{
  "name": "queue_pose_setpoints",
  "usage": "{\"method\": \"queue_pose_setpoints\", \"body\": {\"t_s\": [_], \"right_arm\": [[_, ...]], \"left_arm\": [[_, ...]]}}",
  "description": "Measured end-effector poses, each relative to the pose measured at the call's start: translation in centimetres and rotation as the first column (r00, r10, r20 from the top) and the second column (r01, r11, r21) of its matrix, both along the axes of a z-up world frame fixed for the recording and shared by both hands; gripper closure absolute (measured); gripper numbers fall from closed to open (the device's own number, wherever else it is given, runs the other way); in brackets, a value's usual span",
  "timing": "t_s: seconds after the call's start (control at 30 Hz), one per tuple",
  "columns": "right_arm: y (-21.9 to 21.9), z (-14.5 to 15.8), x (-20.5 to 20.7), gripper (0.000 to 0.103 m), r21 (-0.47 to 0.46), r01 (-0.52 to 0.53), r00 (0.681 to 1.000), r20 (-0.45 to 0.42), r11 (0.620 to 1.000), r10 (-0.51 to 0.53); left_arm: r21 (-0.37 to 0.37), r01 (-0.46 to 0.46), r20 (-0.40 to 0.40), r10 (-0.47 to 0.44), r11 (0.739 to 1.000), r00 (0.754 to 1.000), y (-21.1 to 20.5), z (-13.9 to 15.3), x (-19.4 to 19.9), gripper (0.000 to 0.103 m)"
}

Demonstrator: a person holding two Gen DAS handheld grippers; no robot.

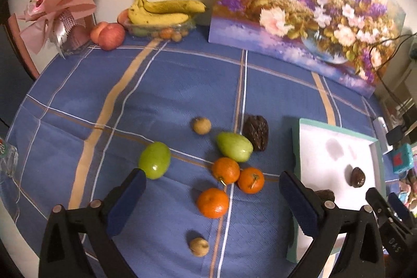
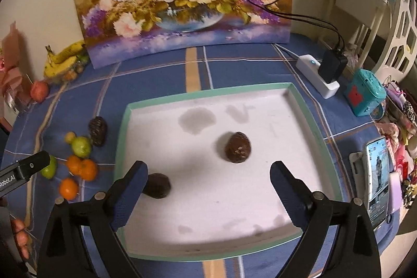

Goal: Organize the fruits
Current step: 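Move the left tool toward the green pear while the right tool approaches an orange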

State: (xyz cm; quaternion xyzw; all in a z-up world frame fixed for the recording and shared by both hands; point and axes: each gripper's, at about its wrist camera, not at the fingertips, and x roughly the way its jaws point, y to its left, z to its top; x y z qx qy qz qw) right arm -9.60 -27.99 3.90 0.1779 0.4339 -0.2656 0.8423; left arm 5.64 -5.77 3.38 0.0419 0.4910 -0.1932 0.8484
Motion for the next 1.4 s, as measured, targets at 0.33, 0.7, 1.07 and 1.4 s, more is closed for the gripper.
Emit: {"method": "queue_pose_setpoints", "body": {"t_s": [0.33, 0.7, 1.07, 1.4], "right_arm": [[2.7, 0.4, 1.5, 0.008, 0.059, -0.05, 0.996, 0.071, 0.997, 0.046], [5.8, 0.0, 4.0, 0.008, 0.081, -0.128, 0.99, 0.075, 0.988, 0.122], [9.2, 0.4, 5.6, 0.008, 0.095, -0.214, 0.971, 0.126, 0.972, 0.202], [11.9, 0.9, 6.3, 0.028, 0.105, -0.282, 0.952, 0.151, 0.954, 0.265]], "left_arm": [[-0.157, -0.041, 0.021, 0.045, 0.987, 0.999, 4.0, 1.2, 1.1, 0.0], [-0.211, -0.076, -0.025, 0.072, 0.975, 0.997, 8.1, 1.7, 3.2, 0.0], [-0.144, -0.131, 0.12, 0.149, 0.981, 0.982, 11.6, 3.8, 3.2, 0.0], [-0.094, -0.162, 0.05, 0.168, 0.982, 0.985, 13.3, 3.0, 3.3, 0.0]]}}
